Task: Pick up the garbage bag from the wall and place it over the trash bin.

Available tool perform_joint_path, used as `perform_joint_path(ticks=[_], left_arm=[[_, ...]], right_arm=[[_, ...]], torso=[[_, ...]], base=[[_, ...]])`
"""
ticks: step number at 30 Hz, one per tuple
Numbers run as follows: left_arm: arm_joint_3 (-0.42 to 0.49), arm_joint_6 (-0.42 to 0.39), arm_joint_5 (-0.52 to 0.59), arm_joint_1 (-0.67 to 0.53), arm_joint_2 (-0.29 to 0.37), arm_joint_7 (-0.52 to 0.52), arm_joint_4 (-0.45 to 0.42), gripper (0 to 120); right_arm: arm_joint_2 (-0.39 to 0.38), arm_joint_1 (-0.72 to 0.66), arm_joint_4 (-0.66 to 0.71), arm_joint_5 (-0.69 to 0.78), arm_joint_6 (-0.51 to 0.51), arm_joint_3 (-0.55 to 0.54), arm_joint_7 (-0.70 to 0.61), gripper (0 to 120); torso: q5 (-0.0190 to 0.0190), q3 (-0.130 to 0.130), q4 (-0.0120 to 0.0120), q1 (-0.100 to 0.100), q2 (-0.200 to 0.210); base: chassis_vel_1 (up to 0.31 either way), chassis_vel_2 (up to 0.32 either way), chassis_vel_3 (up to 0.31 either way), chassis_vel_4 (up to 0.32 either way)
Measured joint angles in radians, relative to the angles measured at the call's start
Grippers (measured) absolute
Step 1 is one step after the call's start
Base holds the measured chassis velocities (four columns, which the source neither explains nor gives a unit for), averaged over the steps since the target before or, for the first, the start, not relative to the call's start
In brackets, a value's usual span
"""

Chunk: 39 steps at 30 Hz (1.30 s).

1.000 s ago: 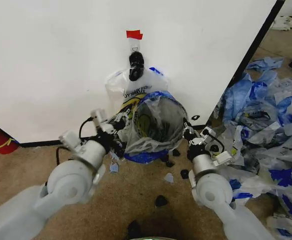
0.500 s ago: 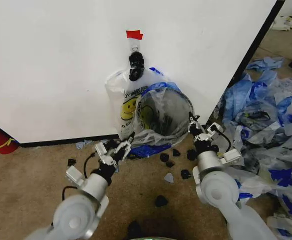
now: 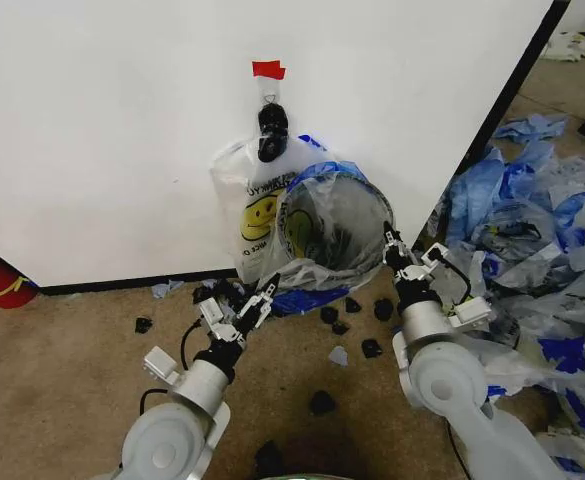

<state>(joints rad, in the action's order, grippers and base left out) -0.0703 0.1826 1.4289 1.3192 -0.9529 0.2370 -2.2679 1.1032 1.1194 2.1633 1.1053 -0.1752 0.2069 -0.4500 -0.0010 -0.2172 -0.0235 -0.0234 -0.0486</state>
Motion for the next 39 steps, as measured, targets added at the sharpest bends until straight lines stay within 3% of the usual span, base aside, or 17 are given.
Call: perform_joint_path(ticks=[6, 10, 29, 39], left_arm=[[0.01, -0.001, -0.019, 0.011, -0.044, -0.01, 0.011, 86], [0.009, 0.003, -0.024, 0.022, -0.051, -0.012, 0.013, 67], [0.006, 0.012, -0.102, 0.098, -0.128, -0.016, -0.003, 0], [0.025, 0.015, -0.138, 0.1, -0.17, -0.021, 0.033, 0]], right_arm=[[0.002, 0.006, 0.01, -0.001, 0.002, 0.002, -0.002, 0], [0.002, 0.012, 0.025, -0.002, 0.003, 0.008, -0.006, 0], [0.003, 0.037, 0.12, 0.053, 0.021, 0.024, -0.031, 0], [-0.017, 0.062, 0.204, 0.101, 0.037, 0.047, -0.045, 0]], torso=[[0.0, 0.0, 0.0, 0.0, 0.0], [0.0001, 0.0, -0.0001, 0.0, 0.0], [0.0, 0.0, 0.0, 0.0, 0.0], [0.0, 0.0, -0.0001, 0.0, 0.0]], base=[[0.0, 0.0, 0.0, 0.0], [0.0, 0.0, 0.0, 0.0], [0.0, 0.0, 0.0, 0.0], [0.0, 0.0, 0.0, 0.0]])
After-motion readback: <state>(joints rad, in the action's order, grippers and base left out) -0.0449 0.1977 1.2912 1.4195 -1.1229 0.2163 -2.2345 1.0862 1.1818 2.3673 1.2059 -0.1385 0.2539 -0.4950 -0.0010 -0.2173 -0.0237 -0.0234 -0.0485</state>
